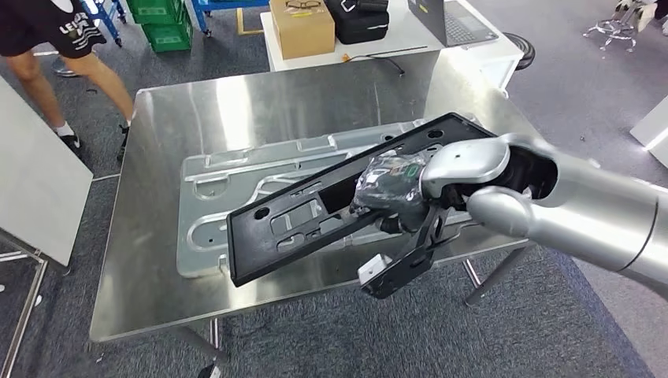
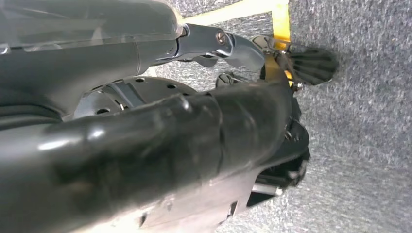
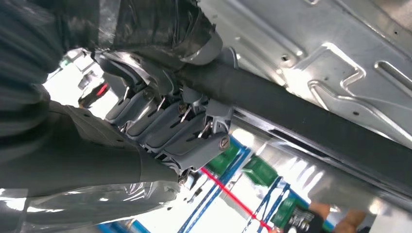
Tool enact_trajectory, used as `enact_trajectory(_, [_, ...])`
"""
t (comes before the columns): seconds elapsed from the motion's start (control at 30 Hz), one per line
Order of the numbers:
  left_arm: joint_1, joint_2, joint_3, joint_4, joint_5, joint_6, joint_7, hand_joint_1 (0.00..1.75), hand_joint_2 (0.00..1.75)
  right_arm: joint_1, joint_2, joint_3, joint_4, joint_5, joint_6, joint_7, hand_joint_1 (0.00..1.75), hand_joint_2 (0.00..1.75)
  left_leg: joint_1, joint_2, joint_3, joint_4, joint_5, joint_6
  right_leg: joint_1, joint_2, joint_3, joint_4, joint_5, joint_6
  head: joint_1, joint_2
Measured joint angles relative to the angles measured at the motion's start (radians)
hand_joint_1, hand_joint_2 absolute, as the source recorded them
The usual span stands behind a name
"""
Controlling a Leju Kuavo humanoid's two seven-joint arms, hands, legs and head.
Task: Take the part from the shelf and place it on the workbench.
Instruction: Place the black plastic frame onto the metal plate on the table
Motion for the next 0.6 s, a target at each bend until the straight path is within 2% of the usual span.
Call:
enact_trajectory(0.1, [0.003,0.001,0.000,0.001,0.000,-0.001,0.004,0.00,0.00,0.002,-0.002,-0.001,0.000,0.001,0.000,0.001,1.75,1.75,-0.005,-0.002,0.016,-0.021,-0.052,0.028,-0.002,0.003,-0.015,0.017,-0.021,0.015,0.000,0.000])
enact_trajectory(0.17, [0.007,0.000,0.000,0.001,0.000,-0.002,0.006,0.00,0.00,0.003,-0.007,-0.001,0.000,0.001,0.000,0.000,1.75,1.75,0.000,-0.005,0.028,-0.029,-0.070,0.045,-0.004,0.003,-0.045,0.070,-0.039,0.025,0.004,0.000])
enact_trajectory(0.2, [0.008,0.000,0.000,0.001,0.000,-0.002,0.006,0.00,0.00,0.003,-0.009,-0.001,-0.001,0.001,0.000,0.000,1.75,1.75,0.001,-0.007,0.034,-0.033,-0.078,0.051,-0.006,0.004,-0.084,0.130,-0.054,0.030,0.006,0.000])
enact_trajectory(0.27, [0.010,0.000,0.000,0.001,0.000,-0.003,0.005,0.00,0.00,0.011,-0.011,-0.001,0.000,0.001,0.000,0.000,1.75,1.75,0.002,-0.009,0.046,-0.034,-0.090,0.055,-0.011,0.003,-0.195,0.277,-0.078,0.040,0.007,0.000])
enact_trajectory(0.3, [0.012,0.000,0.000,0.001,0.000,-0.004,0.004,0.00,0.00,0.017,-0.012,0.000,0.000,0.002,0.000,0.000,1.75,1.75,0.002,-0.011,0.054,-0.034,-0.097,0.056,-0.013,0.003,-0.247,0.328,-0.074,0.043,0.008,0.000])
enact_trajectory(0.33, [0.013,0.000,0.000,0.001,0.000,-0.004,0.004,0.00,0.00,0.024,-0.014,0.000,0.000,0.002,0.001,0.000,1.75,1.75,0.003,-0.014,0.064,-0.035,-0.104,0.056,-0.014,0.003,-0.282,0.343,-0.048,0.043,0.008,0.000])
enact_trajectory(0.37, [0.015,0.000,0.000,0.001,0.000,-0.005,0.003,0.00,0.00,0.028,-0.015,0.000,0.000,0.003,0.002,0.000,1.75,1.75,0.003,-0.016,0.076,-0.035,-0.112,0.056,-0.014,0.003,-0.297,0.317,-0.002,0.039,0.008,0.000])
enact_trajectory(0.4, [0.016,-0.001,0.000,0.001,0.000,-0.006,0.002,0.00,0.00,0.030,-0.016,0.000,0.001,0.004,0.002,0.000,1.75,1.75,0.003,-0.019,0.088,-0.035,-0.120,0.055,-0.012,0.003,-0.294,0.258,0.058,0.033,0.008,0.000])
enact_trajectory(0.43, [0.017,-0.002,0.000,0.001,0.000,-0.006,0.001,0.00,0.00,0.030,-0.016,0.000,0.001,0.005,0.002,0.000,1.75,1.75,0.004,-0.020,0.099,-0.037,-0.127,0.054,-0.009,0.003,-0.282,0.193,0.108,0.025,0.008,0.000])
enact_trajectory(0.47, [0.017,-0.003,0.000,0.001,0.000,-0.006,-0.001,0.00,0.00,0.029,-0.016,0.000,0.001,0.006,0.002,0.000,1.75,1.75,0.002,-0.022,0.106,-0.038,-0.133,0.052,-0.004,0.003,-0.266,0.137,0.145,0.017,0.008,0.000])
enact_trajectory(0.5, [0.017,-0.003,0.000,0.001,0.000,-0.006,-0.003,0.00,0.00,0.026,-0.016,0.000,0.001,0.008,0.003,-0.001,1.75,1.75,0.001,-0.022,0.110,-0.040,-0.137,0.049,0.001,0.003,-0.252,0.099,0.159,0.011,0.009,0.000])
enact_trajectory(0.6, [0.017,0.000,0.000,0.002,0.000,-0.007,-0.009,0.00,0.00,0.019,-0.016,0.000,0.000,0.015,0.010,-0.005,1.75,1.75,-0.003,-0.020,0.113,-0.044,-0.141,0.046,0.001,0.006,-0.232,0.064,0.148,0.007,0.009,0.000])
